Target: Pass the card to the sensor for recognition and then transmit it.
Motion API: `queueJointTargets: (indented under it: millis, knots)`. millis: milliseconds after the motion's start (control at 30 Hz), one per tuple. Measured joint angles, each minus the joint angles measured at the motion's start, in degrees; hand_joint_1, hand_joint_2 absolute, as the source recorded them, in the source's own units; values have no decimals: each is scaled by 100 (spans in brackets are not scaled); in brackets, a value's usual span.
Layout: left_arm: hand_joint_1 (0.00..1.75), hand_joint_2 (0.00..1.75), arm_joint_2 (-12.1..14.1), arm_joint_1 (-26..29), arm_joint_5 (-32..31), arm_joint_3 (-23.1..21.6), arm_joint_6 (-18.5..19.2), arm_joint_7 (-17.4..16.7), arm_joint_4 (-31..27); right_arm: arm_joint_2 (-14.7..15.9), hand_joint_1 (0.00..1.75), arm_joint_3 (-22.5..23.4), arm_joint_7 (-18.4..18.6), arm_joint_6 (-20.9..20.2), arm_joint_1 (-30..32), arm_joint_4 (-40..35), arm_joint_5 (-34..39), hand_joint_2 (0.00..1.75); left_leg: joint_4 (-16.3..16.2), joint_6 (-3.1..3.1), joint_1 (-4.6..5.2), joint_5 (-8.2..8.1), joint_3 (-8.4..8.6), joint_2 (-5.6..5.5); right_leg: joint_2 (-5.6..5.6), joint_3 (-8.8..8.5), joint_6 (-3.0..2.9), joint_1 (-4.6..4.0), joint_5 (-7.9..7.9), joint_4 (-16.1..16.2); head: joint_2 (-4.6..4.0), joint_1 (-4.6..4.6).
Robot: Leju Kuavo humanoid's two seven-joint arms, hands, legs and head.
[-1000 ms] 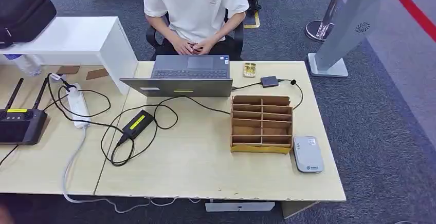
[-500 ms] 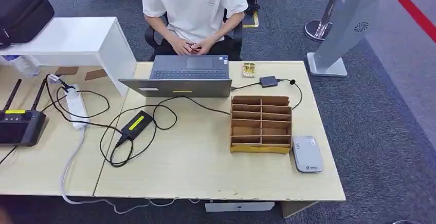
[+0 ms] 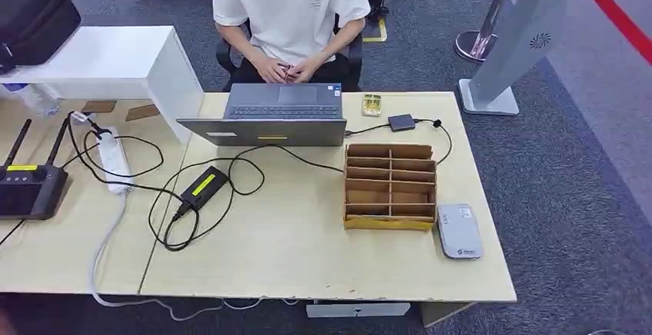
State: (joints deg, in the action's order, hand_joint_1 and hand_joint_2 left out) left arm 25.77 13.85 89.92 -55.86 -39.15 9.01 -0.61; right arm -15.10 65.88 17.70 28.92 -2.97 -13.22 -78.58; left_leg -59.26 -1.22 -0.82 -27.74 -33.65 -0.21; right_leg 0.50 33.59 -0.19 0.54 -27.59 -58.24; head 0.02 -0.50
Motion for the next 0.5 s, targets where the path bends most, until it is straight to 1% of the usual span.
queueJointTargets:
  millis: [67, 100, 133, 167, 233, 267, 300, 333, 400, 433, 500]
  knots:
    - [0, 0, -11, 78, -189, 159, 0, -39, 2, -30, 0, 35, 7, 17, -4, -4, 9, 175, -1, 6, 1, -3, 3, -25, -20, 0, 6, 0, -9, 2, 0, 4]
    - [0, 0, -15, 66, -401, 216, 0, -186, 0, -39, 0, 39, 7, 28, -6, -9, 9, 175, -2, 6, 1, -3, 4, -38, -30, -5, 12, 1, -15, 4, 0, 2]
    - [0, 175, -15, 5, -685, 262, 0, -427, 0, -52, 0, 39, 2, 31, -9, -11, 7, 175, -2, 6, 1, -3, 5, -47, -37, -7, 12, 1, -15, 4, 0, 2]
    - [0, 175, -11, -97, -982, 270, 0, -749, 0, -55, 0, 41, -4, 31, -11, -13, 2, 175, -2, 6, 1, 1, 4, -62, -54, -12, 12, 1, -16, 4, 0, 2]
    - [0, 175, -54, -456, -1787, 268, 0, -1665, 0, -63, 0, 41, -33, 20, -21, -15, -66, 175, -1, 10, 2, 13, 1, -95, -89, -23, 14, 2, -16, 3, 0, 0]
    - [0, 175, -147, -654, -2152, 268, 0, -2030, 2, -63, 0, 41, -55, -4, -32, -15, -120, 175, 1, 9, 6, 17, -3, -104, -98, -33, 13, 6, -16, 1, 0, 0]
    - [0, 175, -220, -800, -2421, 268, 0, -2288, 0, -63, 0, 41, -59, -26, -45, -15, -151, 175, 1, 9, 8, 17, 0, -104, -99, -42, 13, 7, -14, -1, 0, 0]
    - [0, 175, -298, -921, -2509, 268, 0, -2383, 0, -63, 0, 41, -74, -31, -56, -15, -175, 175, 1, 8, 7, 17, 4, -99, -96, -42, 6, 7, -9, -2, 0, 2]
    - [0, 175, -444, -1144, -2570, 268, 0, -2457, 0, -63, 0, 41, -74, -46, -65, -15, -184, 175, 0, 7, 2, 18, 5, -81, -86, -43, -1, 2, 0, 0, 0, 9]
    - [0, 175, -561, -1239, -2603, 266, 0, -2545, 0, -61, 0, 41, -79, -61, -64, -20, -201, 175, -1, 7, 9, 18, 8, -75, -83, -41, 2, 8, 2, 2, 0, 4]
    - [0, 175, -864, -1428, -2638, 165, 2, -2827, 0, -61, 0, 33, -129, -134, -61, -20, -289, 175, -1, 10, 27, 19, 12, -75, -78, -35, 10, 24, 7, 1, 0, 0]
